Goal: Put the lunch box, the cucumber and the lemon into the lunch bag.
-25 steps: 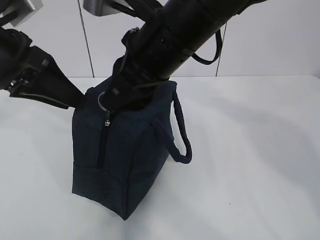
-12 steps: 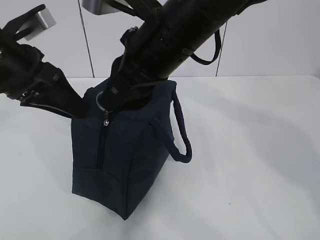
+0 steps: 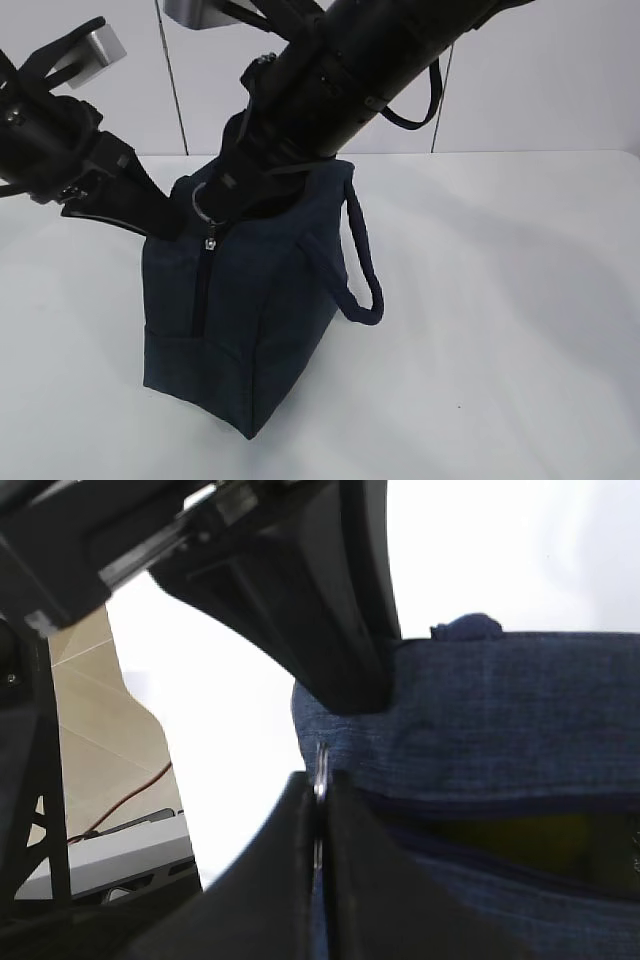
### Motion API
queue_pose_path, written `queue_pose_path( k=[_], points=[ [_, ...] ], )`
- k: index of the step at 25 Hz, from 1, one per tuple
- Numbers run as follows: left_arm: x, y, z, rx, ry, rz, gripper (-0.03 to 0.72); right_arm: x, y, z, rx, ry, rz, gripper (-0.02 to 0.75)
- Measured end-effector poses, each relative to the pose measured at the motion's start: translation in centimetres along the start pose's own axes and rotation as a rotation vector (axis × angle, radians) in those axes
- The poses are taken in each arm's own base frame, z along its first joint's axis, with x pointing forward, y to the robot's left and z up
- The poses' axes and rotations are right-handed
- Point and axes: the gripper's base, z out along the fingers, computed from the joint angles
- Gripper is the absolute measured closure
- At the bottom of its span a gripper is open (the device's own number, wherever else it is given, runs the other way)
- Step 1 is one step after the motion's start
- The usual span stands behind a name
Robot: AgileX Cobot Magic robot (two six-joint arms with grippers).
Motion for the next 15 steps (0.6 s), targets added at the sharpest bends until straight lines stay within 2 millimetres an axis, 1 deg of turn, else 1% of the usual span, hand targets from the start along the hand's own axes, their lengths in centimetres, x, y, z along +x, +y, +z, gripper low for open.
queue_pose_path(
  k=[1,2,3,11,15],
  points=[
    [0.00,0.00,0.00,0.000,0.000,0.000,0.636,0.00,0.00,0.00,0.000,0.000,0.000,0.730],
    [0.00,0.00,0.00,0.000,0.000,0.000,0.667,-0.01,-0.01,0.00,0.001,-0.001,0.000,0.730],
    [0.00,0.00,0.00,0.000,0.000,0.002,0.680,-0.01,-0.01,0.00,0.001,-0.001,0.000,0.730],
    [-0.02,-0.02,0.00,0.003,-0.002,0.000,0.691,-0.11,-0.10,0.00,0.011,-0.012,0.007,0.730],
    [-0.03,-0.03,0.00,0.004,-0.003,0.003,0.691,-0.49,-0.09,-0.31,0.018,-0.023,0.004,0.730]
  ],
)
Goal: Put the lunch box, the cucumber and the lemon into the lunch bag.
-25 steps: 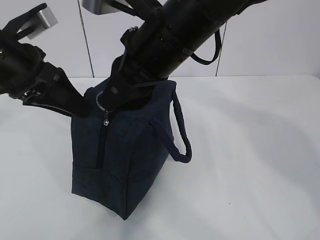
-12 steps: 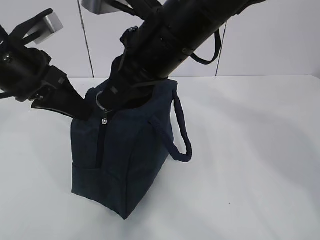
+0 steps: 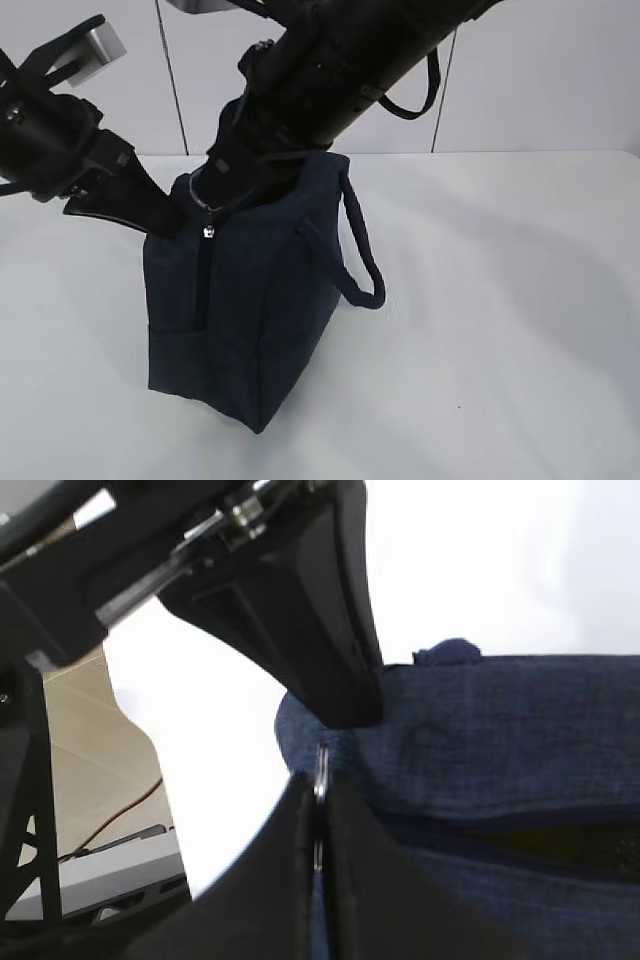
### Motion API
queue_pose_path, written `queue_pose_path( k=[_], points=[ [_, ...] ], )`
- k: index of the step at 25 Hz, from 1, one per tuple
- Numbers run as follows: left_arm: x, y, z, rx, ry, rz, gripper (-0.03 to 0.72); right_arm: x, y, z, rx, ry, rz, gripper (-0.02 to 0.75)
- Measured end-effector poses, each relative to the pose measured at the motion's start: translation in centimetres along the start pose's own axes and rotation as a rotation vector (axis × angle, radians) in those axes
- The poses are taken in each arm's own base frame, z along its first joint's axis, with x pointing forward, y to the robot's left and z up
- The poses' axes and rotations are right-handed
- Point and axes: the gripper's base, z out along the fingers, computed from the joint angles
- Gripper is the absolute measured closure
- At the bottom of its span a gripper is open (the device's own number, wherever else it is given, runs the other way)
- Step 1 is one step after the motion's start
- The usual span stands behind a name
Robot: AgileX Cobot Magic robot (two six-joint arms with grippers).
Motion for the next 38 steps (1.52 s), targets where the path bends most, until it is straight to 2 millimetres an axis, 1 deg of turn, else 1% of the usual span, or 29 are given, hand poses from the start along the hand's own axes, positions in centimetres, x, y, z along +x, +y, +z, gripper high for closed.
queue_pose_path(
  k=[2,7,10,15,25,35,38],
  points=[
    [0.0,0.0,0.0,0.003,-0.002,-0.002,0.691,-0.2,-0.1,-0.2,0.008,-0.008,0.003,0.730],
    [-0.1,-0.1,0.0,0.008,-0.009,-0.007,0.692,0.1,-1.2,-0.7,0.033,-0.024,0.050,0.730],
    [-0.1,-0.1,0.0,0.012,-0.015,-0.011,0.692,0.0,-1.5,-1.0,0.033,-0.037,0.064,0.730],
    [-0.2,-0.1,0.0,0.012,-0.021,-0.014,0.692,-0.6,-1.6,-1.2,0.048,-0.061,0.057,0.730],
    [-0.3,-0.1,0.0,0.010,-0.029,-0.016,0.692,-0.7,-1.7,-1.2,0.056,-0.070,0.057,0.730],
    [-0.6,0.1,0.0,-0.009,-0.062,-0.012,0.693,0.0,-2.0,-1.3,0.086,0.011,0.066,0.730],
    [-0.7,0.1,0.0,-0.007,-0.077,-0.001,0.693,0.1,-2.3,-0.9,0.083,0.026,0.071,0.730]
  ],
)
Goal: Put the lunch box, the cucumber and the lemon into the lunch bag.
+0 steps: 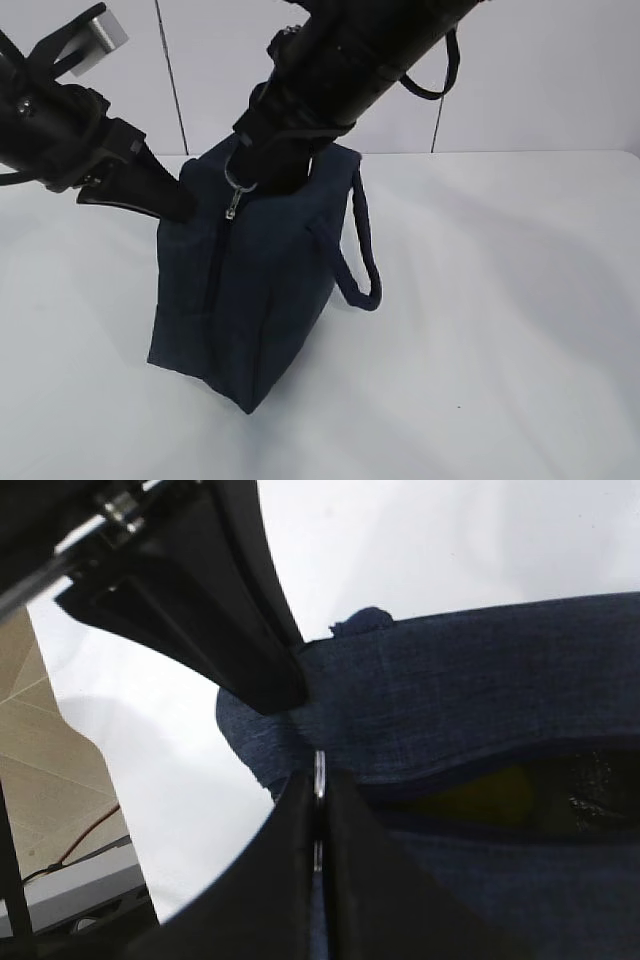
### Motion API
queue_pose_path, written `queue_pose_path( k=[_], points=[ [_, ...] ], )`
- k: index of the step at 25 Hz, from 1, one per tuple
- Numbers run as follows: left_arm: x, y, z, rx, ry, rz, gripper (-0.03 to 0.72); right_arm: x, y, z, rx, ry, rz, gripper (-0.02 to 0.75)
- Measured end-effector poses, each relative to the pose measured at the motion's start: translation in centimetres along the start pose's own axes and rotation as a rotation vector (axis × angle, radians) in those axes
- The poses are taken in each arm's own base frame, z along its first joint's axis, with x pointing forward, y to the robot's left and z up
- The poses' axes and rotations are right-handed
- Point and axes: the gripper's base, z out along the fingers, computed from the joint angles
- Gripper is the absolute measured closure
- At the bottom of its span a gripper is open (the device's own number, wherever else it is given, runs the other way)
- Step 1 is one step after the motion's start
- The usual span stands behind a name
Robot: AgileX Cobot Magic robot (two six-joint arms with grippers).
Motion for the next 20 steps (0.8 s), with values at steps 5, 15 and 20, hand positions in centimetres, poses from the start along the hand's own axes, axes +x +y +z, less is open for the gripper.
queue_pose_path(
  k=[5,15,20],
  points=[
    [-0.1,0.1,0.1,0.002,-0.016,0.014,0.693,0.2,-0.7,1.2,0.009,0.011,0.012,0.730],
    [-0.3,0.1,0.1,0.002,-0.042,0.028,0.693,-0.2,-1.5,1.2,0.098,-0.037,0.015,0.730],
    [0.0,0.2,0.4,0.005,-0.048,0.012,0.693,-0.2,-1.9,1.1,0.113,-0.053,0.030,0.730]
  ],
)
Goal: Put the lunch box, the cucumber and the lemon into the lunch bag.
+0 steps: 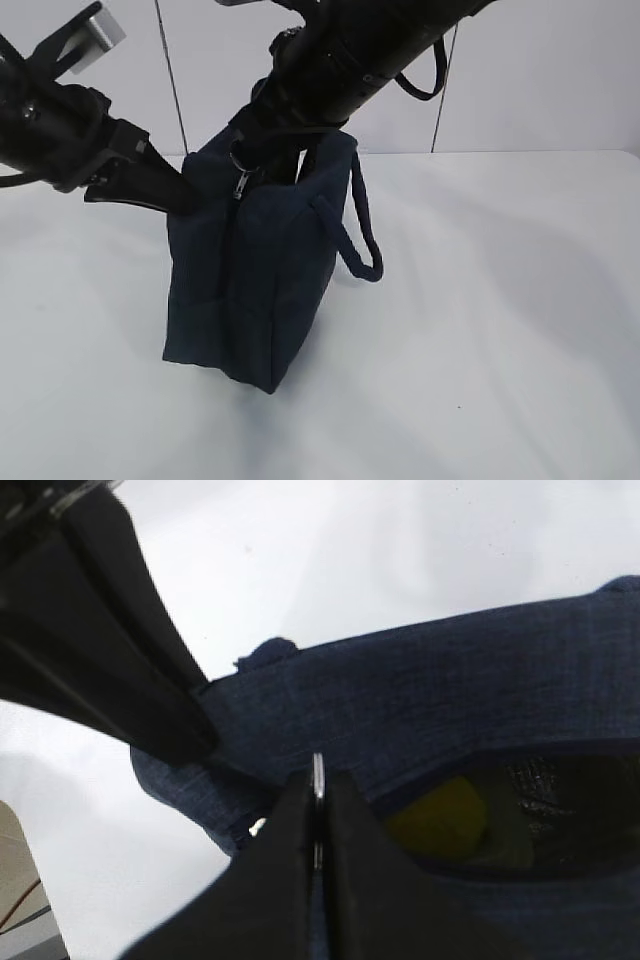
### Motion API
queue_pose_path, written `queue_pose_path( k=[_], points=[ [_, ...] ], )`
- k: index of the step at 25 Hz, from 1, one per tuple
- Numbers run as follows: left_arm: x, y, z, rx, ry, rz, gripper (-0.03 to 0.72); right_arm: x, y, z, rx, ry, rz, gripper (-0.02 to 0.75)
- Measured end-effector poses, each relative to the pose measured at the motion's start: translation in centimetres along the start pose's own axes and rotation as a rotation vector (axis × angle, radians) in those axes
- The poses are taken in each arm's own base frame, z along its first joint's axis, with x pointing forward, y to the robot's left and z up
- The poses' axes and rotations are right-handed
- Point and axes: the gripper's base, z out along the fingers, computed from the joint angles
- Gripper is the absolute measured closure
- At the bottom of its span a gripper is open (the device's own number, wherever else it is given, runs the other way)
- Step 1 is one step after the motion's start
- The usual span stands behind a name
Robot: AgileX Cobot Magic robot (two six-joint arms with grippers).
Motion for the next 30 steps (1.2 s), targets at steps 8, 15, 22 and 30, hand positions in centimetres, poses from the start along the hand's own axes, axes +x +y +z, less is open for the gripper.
queue_pose_path(
  k=[8,15,22,30],
  points=[
    [1.2,0.8,0.9,-0.019,-0.019,-0.059,0.694,-0.3,0.4,0.0,-0.048,-0.032,-0.016,0.730],
    [0.7,0.8,0.9,-0.012,-0.084,-0.106,0.694,-0.9,1.0,-1.0,-0.127,-0.029,-0.133,0.730],
    [0.4,0.6,0.9,0.012,-0.133,-0.114,0.694,-1.2,1.0,-1.2,-0.122,-0.041,-0.173,0.730],
    [0.2,0.6,0.9,0.019,-0.155,-0.115,0.694,-2.1,0.7,-1.7,-0.068,-0.091,-0.210,0.730]
  ],
)
